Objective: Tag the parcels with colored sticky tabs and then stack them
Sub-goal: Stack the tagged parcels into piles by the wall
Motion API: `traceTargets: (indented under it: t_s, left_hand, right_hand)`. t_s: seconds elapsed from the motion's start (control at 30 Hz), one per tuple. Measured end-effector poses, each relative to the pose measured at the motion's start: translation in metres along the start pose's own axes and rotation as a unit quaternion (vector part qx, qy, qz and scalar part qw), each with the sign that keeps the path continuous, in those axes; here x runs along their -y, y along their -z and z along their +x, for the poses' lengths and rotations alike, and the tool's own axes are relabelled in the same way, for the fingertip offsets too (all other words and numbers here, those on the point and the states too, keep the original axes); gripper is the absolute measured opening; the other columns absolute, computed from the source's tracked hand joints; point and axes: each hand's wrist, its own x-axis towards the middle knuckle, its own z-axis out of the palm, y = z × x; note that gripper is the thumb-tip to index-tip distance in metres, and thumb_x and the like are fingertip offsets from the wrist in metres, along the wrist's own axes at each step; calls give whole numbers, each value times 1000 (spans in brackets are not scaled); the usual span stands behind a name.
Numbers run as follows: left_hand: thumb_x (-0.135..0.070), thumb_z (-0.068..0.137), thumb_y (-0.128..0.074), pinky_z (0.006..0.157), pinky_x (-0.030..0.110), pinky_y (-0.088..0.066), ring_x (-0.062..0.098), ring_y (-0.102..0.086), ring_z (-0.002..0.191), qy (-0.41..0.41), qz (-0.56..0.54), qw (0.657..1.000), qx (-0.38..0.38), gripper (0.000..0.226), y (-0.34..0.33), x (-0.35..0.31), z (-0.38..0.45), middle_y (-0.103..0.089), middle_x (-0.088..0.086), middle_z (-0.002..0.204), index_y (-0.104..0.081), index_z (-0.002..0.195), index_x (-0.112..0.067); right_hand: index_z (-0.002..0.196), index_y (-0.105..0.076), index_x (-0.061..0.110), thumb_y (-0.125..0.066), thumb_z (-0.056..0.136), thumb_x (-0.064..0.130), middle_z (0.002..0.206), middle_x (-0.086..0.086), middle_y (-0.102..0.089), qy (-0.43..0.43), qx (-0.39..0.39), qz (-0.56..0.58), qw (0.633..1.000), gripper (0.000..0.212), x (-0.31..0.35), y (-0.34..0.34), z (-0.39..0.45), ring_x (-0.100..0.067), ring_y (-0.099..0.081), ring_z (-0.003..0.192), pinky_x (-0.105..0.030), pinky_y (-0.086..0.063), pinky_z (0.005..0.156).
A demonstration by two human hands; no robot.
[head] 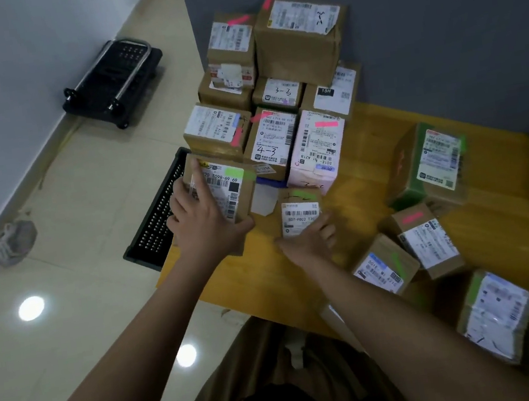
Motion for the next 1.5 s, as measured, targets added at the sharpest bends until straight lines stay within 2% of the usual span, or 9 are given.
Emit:
traceTargets:
  t_s: [0.2, 0.33, 0.47, 0.67, 0.77, 0.93, 1.1, 1.33, 1.5]
  left_hand:
    - [-85, 49, -48, 103, 58, -29, 43, -24, 134, -73, -42, 996, -2, 133, 14, -31, 5, -18, 23, 147, 9, 151, -21]
    - [-85, 48, -46, 102, 57, -30, 41, -26, 131, -162, -77, 984, 1, 134, 15, -88, -3, -22, 23, 145, 2, 152, -16]
    - [-69, 57, -72, 106, 54, -23, 34, -17, 136, -244, -116, 961, 49, 131, 4, -167, -21, -14, 15, 149, 9, 151, -25]
    - [-70, 58, -73, 107, 46, -22, 26, -16, 134, -322, -152, 923, 147, 130, -39, -305, -77, -15, 6, 143, 14, 147, -32]
    - [-71, 58, -72, 109, 48, -21, 28, -14, 137, -322, -164, 913, 192, 130, -75, -373, -113, -13, 5, 146, 16, 146, -34]
    - [-70, 60, -71, 106, 46, -25, 27, -14, 137, -276, -178, 916, 230, 129, -139, -478, -170, -13, 5, 146, 17, 147, -34]
    - [-69, 64, -69, 104, 45, -28, 27, -16, 134, -260, -161, 921, 243, 125, -189, -555, -210, -14, 4, 142, 16, 147, -31]
    - [-72, 64, -67, 104, 45, -25, 29, -15, 135, -225, -97, 947, 206, 123, -231, -620, -222, -11, 9, 146, 14, 147, -29]
    - [-72, 64, -67, 106, 46, -24, 29, -12, 137, -220, -80, 948, 215, 122, -244, -637, -217, -8, 8, 148, 14, 146, -31]
  right_hand:
    - [146, -11, 20, -80, 64, 42, 139, -7, -31, 75, -5, 63, 995, 110, -24, 49, -18, -30, -27, 132, -46, -34, 101]
    - [144, -18, 24, -75, 54, 54, 131, -3, -37, 133, -95, 99, 982, 111, -51, 112, -39, -28, -35, 125, -47, -41, 95]
    - [143, -22, 21, -73, 54, 50, 127, -5, -40, 93, -233, 145, 957, 106, -93, 183, -41, -27, -39, 121, -52, -43, 95]
    - [149, -17, 14, -81, 68, 37, 141, -15, -34, 3, -380, 200, 903, 106, -203, 301, -20, -34, -31, 131, -47, -34, 104]
    - [151, -15, 14, -79, 68, 44, 147, -15, -28, -34, -412, 225, 882, 109, -273, 358, -5, -35, -26, 135, -49, -30, 105]
    - [151, -14, 13, -76, 76, 38, 148, -18, -25, -73, -409, 236, 878, 101, -388, 440, 25, -40, -23, 137, -53, -29, 105]
    - [151, -10, 13, -74, 76, 42, 143, -21, -29, -102, -417, 97, 898, 103, -466, 508, 52, -42, -27, 132, -52, -28, 105]
    - [152, -9, 10, -72, 74, 52, 142, -22, -30, -65, -371, 1, 926, 108, -488, 539, 136, -41, -32, 126, -47, -33, 98]
    - [150, -10, 11, -74, 76, 43, 144, -20, -24, -88, -317, 70, 942, 103, -497, 531, 173, -41, -26, 130, -47, -33, 100]
